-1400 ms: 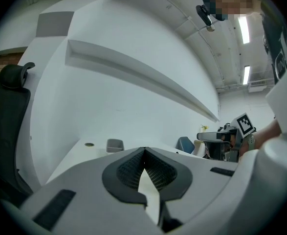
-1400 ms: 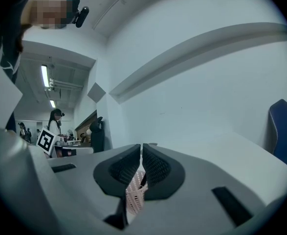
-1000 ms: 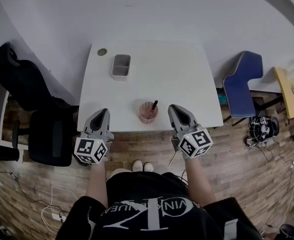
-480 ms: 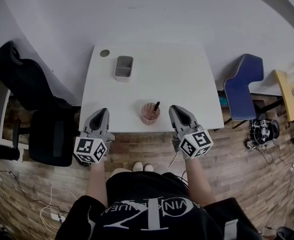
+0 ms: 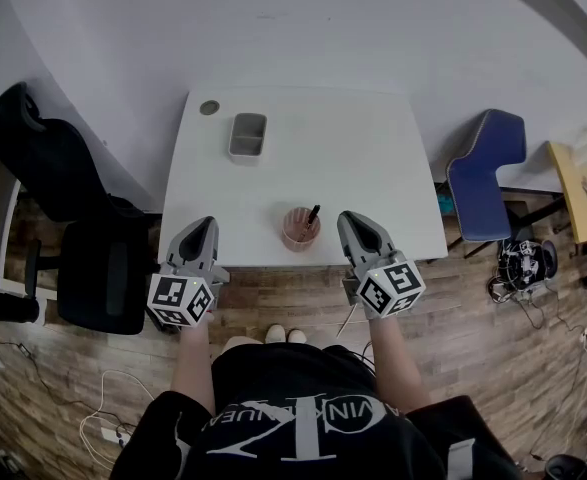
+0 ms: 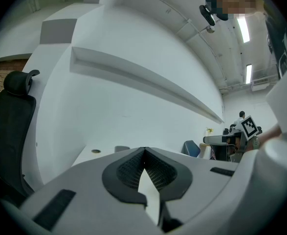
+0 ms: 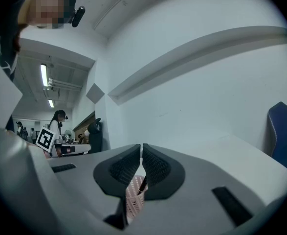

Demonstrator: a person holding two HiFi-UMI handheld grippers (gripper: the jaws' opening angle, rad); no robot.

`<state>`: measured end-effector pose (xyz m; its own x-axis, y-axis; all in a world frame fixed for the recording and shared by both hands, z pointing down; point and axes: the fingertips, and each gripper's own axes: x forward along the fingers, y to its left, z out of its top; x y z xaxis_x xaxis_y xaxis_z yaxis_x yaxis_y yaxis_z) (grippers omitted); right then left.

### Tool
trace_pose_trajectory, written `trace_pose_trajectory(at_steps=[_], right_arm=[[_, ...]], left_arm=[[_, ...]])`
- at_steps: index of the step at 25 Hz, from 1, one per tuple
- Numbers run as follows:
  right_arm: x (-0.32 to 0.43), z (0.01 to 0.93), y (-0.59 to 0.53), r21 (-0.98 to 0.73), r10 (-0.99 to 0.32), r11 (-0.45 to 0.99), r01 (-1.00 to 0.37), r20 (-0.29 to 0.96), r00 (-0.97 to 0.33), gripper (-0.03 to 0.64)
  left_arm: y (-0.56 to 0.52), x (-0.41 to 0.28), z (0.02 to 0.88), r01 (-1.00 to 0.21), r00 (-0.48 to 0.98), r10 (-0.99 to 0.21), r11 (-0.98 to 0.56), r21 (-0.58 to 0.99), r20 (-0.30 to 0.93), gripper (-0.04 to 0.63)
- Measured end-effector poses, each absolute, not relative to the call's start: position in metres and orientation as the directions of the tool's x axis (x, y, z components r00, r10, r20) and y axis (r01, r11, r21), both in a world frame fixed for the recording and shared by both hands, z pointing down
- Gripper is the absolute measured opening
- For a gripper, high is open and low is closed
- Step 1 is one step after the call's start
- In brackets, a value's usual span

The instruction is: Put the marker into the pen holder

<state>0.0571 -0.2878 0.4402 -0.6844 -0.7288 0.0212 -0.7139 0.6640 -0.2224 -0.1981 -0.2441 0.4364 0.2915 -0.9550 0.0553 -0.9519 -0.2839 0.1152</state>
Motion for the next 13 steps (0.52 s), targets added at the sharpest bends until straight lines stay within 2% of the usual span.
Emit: trace_pose_trajectory(at_steps=[13], right_arm=[[0.0575,0.4424,-0.2874,-0.236,-0.74,0.648,-0.724,0.028,-0.672,0.032]], left_arm=[[-0.2463,-0.1985,0.4384,-0.947,0.305,-0.95,-0.296,0.125,0.06,0.014]])
